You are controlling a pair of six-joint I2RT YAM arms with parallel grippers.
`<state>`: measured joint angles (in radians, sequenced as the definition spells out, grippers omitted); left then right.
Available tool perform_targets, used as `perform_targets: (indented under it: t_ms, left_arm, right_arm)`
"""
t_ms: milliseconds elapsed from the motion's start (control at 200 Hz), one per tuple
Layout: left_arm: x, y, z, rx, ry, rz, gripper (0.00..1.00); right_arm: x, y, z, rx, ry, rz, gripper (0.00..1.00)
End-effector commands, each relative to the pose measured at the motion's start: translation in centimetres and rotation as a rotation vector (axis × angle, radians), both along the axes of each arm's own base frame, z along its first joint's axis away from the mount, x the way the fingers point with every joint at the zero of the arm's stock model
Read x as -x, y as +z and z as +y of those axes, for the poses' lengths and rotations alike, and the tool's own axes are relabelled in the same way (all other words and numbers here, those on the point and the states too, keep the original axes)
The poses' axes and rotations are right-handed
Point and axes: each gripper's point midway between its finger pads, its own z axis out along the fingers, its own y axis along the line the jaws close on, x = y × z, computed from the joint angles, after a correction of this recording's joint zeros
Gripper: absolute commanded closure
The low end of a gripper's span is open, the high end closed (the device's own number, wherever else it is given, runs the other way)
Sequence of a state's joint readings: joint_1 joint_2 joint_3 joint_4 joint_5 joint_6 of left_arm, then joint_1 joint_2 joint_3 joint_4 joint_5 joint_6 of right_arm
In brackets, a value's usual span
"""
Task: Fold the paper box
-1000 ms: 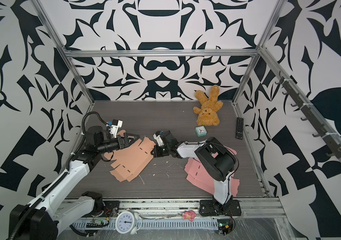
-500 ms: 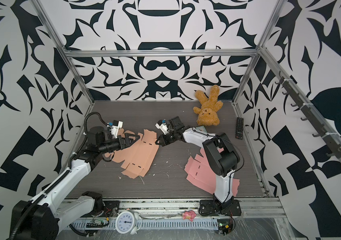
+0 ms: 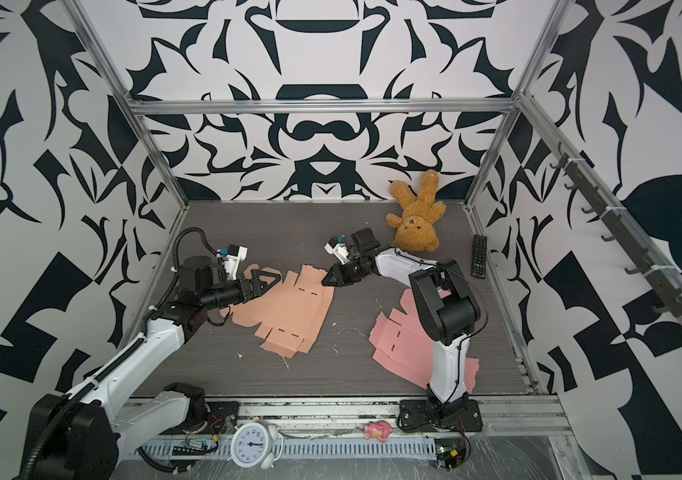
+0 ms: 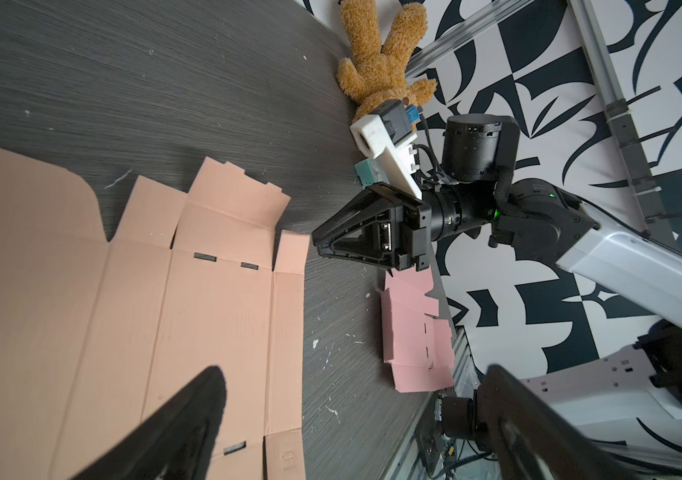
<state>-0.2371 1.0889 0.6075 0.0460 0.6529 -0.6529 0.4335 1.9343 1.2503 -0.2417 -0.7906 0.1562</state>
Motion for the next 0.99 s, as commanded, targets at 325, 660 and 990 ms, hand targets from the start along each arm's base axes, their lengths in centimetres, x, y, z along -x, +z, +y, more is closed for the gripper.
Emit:
perform_targets:
  t_ms: [325,660,990]
  left_arm:
    - [0.2,-5.8,1.5,-0.158,0.046,0.112,0.01]
    - [2.1,-9.4,2.7,-0.192,0.133,0.244,0.01]
    - [5.6,-11.0,1.5,-0.174,0.104,0.323,0.01]
  right_arm:
    - [4.2,2.9,-2.8,0.126,-0.308,0.007,0.37]
    - [8.9,-0.9,2.0,0.077,-0.295,0.11,0.31]
    - [9.1,-1.9,0.9,0.098,-0.344,0.115,0.28]
